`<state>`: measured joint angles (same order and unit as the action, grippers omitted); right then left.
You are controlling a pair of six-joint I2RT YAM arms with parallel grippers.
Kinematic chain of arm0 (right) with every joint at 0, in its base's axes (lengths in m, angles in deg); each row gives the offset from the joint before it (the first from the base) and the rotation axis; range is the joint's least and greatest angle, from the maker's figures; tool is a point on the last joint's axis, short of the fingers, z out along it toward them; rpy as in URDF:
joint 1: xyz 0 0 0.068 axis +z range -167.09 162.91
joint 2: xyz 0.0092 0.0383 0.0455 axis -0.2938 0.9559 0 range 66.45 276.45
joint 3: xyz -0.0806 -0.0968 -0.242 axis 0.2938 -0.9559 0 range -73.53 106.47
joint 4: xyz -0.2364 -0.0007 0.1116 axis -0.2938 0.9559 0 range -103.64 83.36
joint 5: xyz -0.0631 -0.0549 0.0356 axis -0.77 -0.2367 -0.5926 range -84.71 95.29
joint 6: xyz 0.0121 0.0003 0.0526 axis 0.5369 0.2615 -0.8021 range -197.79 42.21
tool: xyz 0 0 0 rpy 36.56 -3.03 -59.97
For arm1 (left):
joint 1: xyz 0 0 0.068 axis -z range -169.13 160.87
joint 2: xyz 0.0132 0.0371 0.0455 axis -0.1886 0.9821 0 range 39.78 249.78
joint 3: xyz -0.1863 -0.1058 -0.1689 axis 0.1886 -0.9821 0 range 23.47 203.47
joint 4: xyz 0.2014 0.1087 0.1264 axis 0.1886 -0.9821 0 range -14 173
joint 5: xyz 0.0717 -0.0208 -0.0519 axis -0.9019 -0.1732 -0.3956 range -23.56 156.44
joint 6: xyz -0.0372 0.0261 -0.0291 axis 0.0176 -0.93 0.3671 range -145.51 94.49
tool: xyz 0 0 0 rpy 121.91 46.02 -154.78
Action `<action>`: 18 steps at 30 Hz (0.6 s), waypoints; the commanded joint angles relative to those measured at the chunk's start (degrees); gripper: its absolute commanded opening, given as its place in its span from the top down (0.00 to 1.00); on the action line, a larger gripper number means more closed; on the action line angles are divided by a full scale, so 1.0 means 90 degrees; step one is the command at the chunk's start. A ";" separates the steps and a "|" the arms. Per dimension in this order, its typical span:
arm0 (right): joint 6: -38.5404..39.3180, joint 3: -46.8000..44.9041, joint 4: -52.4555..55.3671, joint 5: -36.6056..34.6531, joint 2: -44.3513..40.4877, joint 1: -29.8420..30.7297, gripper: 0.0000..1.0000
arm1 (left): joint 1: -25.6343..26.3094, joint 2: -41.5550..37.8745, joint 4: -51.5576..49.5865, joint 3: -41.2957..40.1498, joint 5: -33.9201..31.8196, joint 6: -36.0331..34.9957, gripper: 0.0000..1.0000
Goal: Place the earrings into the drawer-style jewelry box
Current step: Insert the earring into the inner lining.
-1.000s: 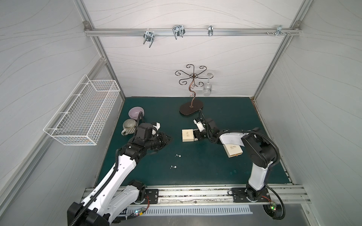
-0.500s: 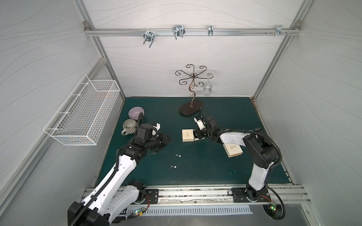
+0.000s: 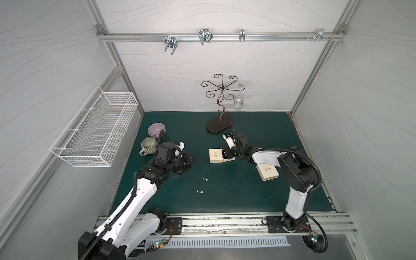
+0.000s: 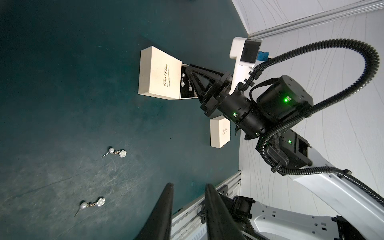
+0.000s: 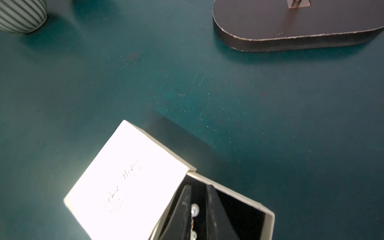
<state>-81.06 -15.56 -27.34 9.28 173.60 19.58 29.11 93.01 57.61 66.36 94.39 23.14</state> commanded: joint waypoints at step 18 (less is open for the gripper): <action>-0.0027 -0.0242 -0.0009 0.0168 -0.0094 -0.0030 0.84 | -0.0034 0.0072 0.0387 -0.0030 -0.0080 0.0045 0.69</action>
<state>-81.10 -17.31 -27.73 9.45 173.69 19.58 29.11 93.12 58.05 65.95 94.32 23.36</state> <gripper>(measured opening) 0.161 0.305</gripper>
